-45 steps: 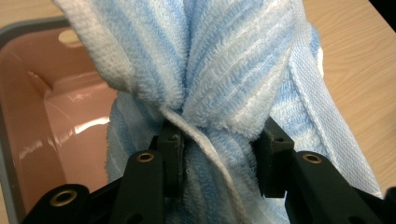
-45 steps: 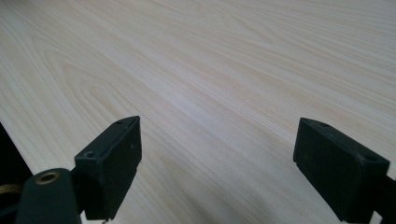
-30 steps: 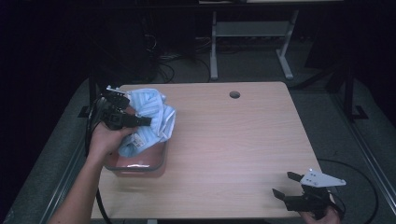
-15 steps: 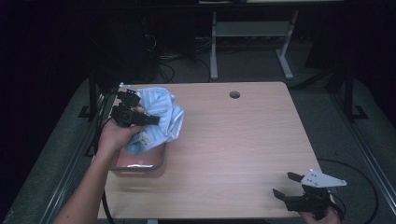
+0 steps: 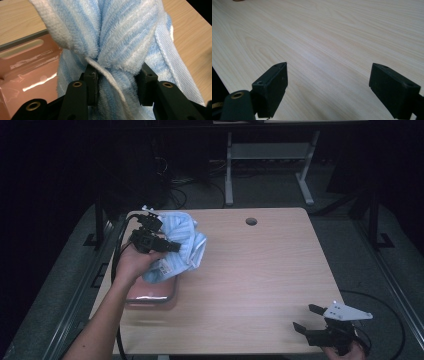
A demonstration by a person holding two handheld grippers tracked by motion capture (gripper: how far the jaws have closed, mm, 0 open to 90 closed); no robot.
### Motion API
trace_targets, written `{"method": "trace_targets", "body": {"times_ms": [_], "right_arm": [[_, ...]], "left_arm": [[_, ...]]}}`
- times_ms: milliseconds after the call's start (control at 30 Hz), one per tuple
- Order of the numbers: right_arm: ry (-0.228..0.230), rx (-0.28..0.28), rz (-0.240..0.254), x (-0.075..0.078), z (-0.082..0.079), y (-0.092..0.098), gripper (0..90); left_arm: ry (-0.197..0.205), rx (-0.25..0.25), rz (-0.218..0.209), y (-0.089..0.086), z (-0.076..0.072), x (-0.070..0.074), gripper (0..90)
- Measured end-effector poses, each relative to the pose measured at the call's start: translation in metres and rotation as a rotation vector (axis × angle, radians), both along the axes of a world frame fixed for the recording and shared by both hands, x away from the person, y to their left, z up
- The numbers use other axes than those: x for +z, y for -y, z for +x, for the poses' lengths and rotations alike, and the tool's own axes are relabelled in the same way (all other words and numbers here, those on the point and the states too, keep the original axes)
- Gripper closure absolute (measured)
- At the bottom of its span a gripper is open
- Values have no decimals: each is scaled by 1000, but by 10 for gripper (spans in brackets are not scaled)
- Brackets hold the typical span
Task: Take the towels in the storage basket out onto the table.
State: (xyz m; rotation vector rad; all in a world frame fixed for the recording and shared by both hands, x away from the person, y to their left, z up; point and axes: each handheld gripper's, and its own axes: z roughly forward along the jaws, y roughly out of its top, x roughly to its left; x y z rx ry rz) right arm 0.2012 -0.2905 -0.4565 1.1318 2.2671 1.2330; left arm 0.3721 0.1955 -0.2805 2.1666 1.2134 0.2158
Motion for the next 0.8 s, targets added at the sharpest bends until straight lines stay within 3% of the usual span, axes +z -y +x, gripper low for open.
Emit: {"method": "trace_targets", "body": {"times_ms": [800], "right_arm": [[-1,-3,8,1,-1,1,148]], "left_arm": [[0,-64,15,35,3,0,603]]}}
